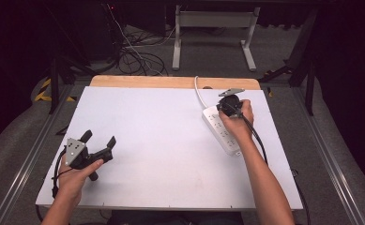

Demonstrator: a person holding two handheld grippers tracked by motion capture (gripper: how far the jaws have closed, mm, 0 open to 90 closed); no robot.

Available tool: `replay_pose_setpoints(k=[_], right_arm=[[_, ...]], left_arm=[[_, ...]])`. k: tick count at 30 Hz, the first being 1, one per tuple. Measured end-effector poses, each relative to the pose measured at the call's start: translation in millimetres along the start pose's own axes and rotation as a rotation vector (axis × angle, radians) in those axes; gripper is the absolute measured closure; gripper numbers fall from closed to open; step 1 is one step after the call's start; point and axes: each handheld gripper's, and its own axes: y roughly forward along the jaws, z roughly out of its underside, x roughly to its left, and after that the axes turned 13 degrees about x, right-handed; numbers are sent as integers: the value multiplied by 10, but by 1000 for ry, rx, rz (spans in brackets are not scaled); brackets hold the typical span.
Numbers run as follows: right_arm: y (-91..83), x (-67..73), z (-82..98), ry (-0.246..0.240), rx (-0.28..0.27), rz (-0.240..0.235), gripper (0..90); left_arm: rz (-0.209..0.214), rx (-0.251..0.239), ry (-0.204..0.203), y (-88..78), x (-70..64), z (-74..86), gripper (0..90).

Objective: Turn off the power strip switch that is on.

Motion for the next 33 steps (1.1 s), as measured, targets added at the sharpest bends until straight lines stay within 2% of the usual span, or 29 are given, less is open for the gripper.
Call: replay_pose_setpoints(k=[9,13,15,17,22,24,28,29,31,33], right_arm=[[-326,-20,-7,17,-108,-40,900],[-489,-57,24,9,-187,-52,900],[-556,-68,47,4,-233,-89,900],[-624,-73,70,-2,-264,-77,900],[-766,-57,126,16,-322,-109,900],[-809,-33,164,28,-335,-119,900],[-932,30,320,3,-354,-114,875],[-967,36,376,9,-365,-122,900],[-1051,33,491,20,-420,-134,900],[-1130,23,603,31,-444,-164,900]], left_arm=[[20,-7,3,69,-59,-43,72],[33,-8,5,116,-82,-66,72],[38,-6,9,140,-92,-74,72],[45,-4,13,157,-100,-83,72],[48,-9,10,187,-128,-102,72],[51,-10,11,190,-134,-104,72],[54,-10,11,190,-132,-105,72],[54,-10,10,191,-130,-106,73],[52,-8,10,191,-127,-105,73],[49,-8,10,188,-125,-106,73]])
